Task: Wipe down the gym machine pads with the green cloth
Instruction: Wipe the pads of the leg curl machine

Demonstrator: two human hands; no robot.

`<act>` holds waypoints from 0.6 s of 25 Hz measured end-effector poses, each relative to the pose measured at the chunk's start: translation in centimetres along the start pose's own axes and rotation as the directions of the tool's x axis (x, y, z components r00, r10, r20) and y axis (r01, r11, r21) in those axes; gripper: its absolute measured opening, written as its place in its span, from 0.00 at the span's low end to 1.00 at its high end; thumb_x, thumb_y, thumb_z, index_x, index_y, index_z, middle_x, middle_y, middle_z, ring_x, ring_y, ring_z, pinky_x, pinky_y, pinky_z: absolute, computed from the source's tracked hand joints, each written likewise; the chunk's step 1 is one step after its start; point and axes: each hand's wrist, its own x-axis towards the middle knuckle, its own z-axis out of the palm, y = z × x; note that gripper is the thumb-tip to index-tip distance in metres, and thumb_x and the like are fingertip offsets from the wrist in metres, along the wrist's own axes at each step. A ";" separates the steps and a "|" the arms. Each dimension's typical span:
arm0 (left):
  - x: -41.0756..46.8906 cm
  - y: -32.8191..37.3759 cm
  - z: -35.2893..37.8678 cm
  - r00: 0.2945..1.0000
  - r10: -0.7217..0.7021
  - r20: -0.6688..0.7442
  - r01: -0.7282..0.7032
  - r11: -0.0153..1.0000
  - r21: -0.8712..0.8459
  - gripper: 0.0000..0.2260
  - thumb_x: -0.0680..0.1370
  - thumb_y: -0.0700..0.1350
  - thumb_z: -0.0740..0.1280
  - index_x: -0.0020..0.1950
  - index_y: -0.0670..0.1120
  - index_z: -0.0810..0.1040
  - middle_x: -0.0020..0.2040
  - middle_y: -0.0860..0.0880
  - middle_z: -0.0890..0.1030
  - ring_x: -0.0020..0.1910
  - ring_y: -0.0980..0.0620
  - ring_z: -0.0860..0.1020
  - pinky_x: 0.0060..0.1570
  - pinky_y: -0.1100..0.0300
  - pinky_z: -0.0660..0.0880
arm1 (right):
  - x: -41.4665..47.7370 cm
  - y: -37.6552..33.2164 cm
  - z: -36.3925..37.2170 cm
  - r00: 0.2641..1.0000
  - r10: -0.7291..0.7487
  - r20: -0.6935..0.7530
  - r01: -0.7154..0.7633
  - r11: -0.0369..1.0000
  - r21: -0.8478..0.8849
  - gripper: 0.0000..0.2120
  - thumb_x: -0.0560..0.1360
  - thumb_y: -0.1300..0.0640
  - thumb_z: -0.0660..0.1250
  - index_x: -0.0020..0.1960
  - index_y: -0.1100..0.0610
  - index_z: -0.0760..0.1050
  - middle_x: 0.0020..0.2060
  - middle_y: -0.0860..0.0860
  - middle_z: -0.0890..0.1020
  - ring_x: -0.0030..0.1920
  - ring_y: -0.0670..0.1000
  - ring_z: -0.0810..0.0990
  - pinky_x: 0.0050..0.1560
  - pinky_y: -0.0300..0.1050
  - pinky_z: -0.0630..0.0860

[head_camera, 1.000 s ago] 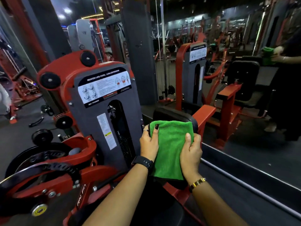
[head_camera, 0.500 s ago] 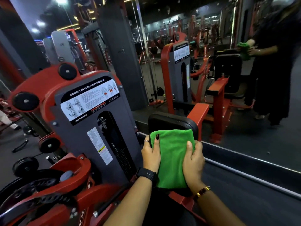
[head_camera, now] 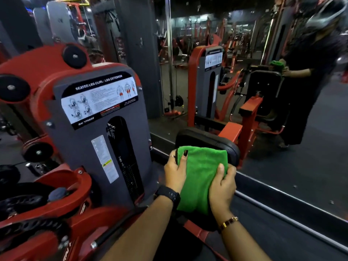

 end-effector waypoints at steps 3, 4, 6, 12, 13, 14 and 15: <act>1.3 -1.0 1.1 1.000 -0.014 0.022 0.015 0.999 -0.039 0.06 0.78 0.47 0.63 0.53 0.47 0.76 0.43 0.56 0.80 0.41 0.69 0.77 0.43 0.73 0.72 | 0.5 -0.2 0.3 1.000 -0.008 -0.014 0.008 1.000 -0.006 0.15 0.78 0.46 0.53 0.54 0.56 0.67 0.43 0.51 0.76 0.43 0.54 0.76 0.41 0.45 0.66; 1.7 -1.4 1.8 0.999 -0.023 0.027 0.024 0.999 -0.041 0.08 0.78 0.47 0.63 0.54 0.46 0.76 0.44 0.54 0.81 0.42 0.68 0.77 0.44 0.72 0.72 | 0.9 -0.2 0.3 0.999 -0.019 -0.029 0.019 1.000 -0.016 0.14 0.78 0.48 0.54 0.55 0.58 0.67 0.43 0.51 0.76 0.42 0.54 0.75 0.40 0.45 0.65; 2.6 -2.0 3.2 0.998 -0.048 0.036 0.050 0.997 -0.051 0.10 0.78 0.48 0.64 0.56 0.44 0.77 0.46 0.52 0.81 0.46 0.60 0.79 0.48 0.67 0.73 | 1.8 -0.3 0.2 0.995 -0.044 -0.088 0.040 0.998 -0.040 0.17 0.76 0.50 0.54 0.58 0.60 0.67 0.45 0.51 0.75 0.43 0.53 0.74 0.40 0.42 0.63; 1.9 -2.4 5.8 0.981 0.035 0.190 -0.007 0.989 -0.146 0.10 0.77 0.45 0.65 0.55 0.42 0.77 0.45 0.53 0.79 0.46 0.58 0.77 0.46 0.76 0.70 | 0.9 1.0 -1.4 0.976 -0.079 -0.201 0.052 0.989 -0.137 0.17 0.79 0.59 0.59 0.67 0.58 0.63 0.60 0.53 0.72 0.55 0.45 0.72 0.50 0.42 0.69; 1.7 -2.4 6.0 0.971 0.053 0.232 -0.013 0.986 -0.169 0.11 0.77 0.47 0.65 0.55 0.43 0.77 0.45 0.53 0.80 0.46 0.58 0.77 0.47 0.75 0.71 | 0.5 0.9 -1.6 0.977 -0.098 -0.190 0.069 0.986 -0.155 0.19 0.79 0.59 0.60 0.69 0.57 0.63 0.62 0.51 0.70 0.56 0.41 0.69 0.52 0.37 0.68; 1.8 -2.5 6.3 0.963 0.065 0.261 -0.017 0.983 -0.182 0.13 0.76 0.50 0.65 0.55 0.44 0.77 0.46 0.53 0.80 0.46 0.57 0.78 0.48 0.71 0.72 | 0.5 0.7 -1.7 0.980 -0.116 -0.161 0.089 0.982 -0.168 0.20 0.79 0.59 0.61 0.69 0.56 0.63 0.62 0.49 0.68 0.55 0.34 0.67 0.52 0.29 0.66; 2.1 -2.5 6.8 0.957 0.074 0.280 -0.021 0.982 -0.190 0.14 0.76 0.52 0.64 0.55 0.44 0.76 0.46 0.52 0.81 0.47 0.56 0.79 0.48 0.68 0.74 | 0.9 0.6 -1.8 0.983 -0.135 -0.123 0.112 0.977 -0.179 0.20 0.78 0.60 0.61 0.69 0.56 0.64 0.61 0.49 0.67 0.53 0.30 0.67 0.50 0.22 0.63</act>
